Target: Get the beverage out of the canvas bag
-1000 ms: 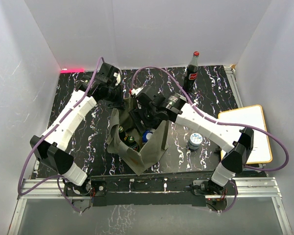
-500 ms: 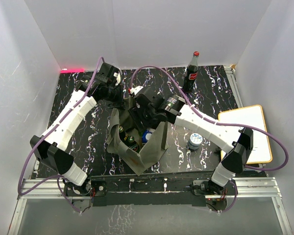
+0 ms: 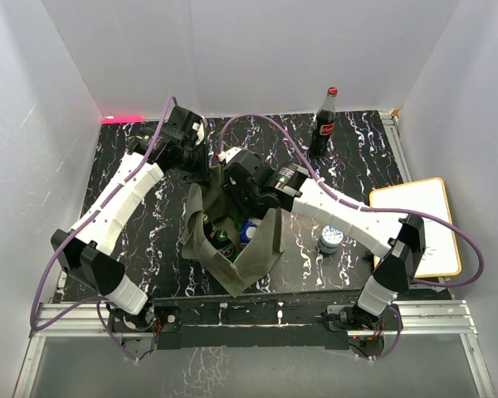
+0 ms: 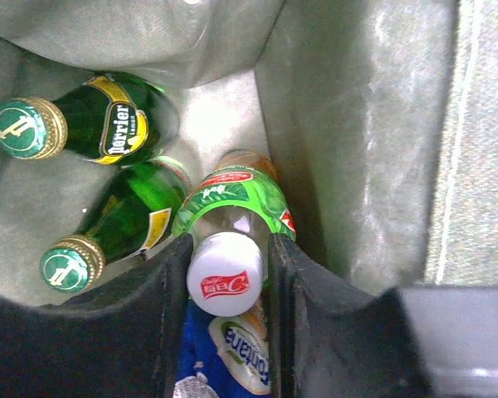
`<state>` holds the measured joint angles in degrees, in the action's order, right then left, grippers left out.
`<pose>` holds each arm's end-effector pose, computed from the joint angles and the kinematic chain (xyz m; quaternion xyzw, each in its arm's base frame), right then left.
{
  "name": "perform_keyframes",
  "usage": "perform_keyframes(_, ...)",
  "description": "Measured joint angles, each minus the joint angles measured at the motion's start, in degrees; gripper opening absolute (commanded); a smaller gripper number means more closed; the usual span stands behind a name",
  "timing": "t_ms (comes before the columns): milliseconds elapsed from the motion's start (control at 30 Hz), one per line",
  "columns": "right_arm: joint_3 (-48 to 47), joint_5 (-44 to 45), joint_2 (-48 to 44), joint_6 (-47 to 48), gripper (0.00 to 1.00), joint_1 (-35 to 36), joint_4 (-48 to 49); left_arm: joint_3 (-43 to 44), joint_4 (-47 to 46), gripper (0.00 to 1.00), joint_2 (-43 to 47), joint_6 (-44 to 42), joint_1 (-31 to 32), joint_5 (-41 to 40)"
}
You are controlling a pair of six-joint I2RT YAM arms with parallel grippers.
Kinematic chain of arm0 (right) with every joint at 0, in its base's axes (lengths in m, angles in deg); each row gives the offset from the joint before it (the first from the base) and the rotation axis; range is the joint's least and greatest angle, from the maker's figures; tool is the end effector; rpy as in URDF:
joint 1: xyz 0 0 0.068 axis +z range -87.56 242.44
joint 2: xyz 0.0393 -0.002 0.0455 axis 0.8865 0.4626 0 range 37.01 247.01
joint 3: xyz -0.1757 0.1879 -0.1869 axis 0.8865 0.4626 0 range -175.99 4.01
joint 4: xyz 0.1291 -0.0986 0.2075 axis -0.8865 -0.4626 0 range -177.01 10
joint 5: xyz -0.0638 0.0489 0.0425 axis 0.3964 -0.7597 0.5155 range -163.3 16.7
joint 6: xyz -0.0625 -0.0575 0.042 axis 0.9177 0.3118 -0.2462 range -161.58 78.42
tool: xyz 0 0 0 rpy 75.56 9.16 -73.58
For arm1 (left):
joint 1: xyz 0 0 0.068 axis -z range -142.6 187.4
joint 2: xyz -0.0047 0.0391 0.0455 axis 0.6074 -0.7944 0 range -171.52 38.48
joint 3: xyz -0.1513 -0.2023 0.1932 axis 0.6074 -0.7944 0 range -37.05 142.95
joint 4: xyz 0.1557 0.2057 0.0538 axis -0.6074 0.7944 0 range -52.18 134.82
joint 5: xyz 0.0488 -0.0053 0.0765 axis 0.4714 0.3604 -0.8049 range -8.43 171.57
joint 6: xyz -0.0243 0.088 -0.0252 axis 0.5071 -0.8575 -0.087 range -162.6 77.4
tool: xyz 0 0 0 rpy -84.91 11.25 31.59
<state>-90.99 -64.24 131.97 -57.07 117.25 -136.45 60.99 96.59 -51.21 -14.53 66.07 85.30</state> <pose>0.2310 0.3041 0.3509 -0.2996 0.9064 0.1040 0.2791 0.3095 -0.1755 0.3964 0.0159 0.9403 -0.1878 0.2832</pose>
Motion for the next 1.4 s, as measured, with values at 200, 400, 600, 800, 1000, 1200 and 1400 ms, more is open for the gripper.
perform_keyframes(200, -0.83, 1.14, 0.09, 0.37, 0.18, 0.66, -0.68, 0.0, -0.04, 0.0, -0.02, -0.07, -0.04, 0.15)
perform_keyframes(400, -4.35, 1.57, 0.57, -0.09, 0.08, 0.94, -2.78, -0.26, -0.5, 0.0, 0.02, -0.17, -0.04, 0.15)
perform_keyframes(600, -5.05, 1.75, -1.29, -3.32, 0.08, 1.03, -1.64, -0.61, -0.87, 0.0, 0.09, -0.17, -0.04, 0.24)
perform_keyframes(800, -4.83, 2.67, -7.32, -7.61, 0.08, 1.03, 0.13, -1.11, -1.11, 0.0, 0.31, 0.0, -0.04, 0.59)
perform_keyframes(1000, -7.85, 6.19, -13.38, -11.21, 0.08, 1.03, 0.5, -2.08, -2.23, 0.0, 0.59, 0.7, -0.07, 1.05)
perform_keyframes(1200, -16.94, 10.88, -15.63, -12.66, 0.08, 1.03, 0.55, -3.74, -3.28, 0.0, 1.73, 2.51, -0.07, 1.38)
perform_keyframes(1400, -22.84, 16.65, -18.84, -12.15, 0.08, 1.03, 0.59, -5.01, -4.02, 0.0, 2.71, 3.76, -0.07, 1.4)
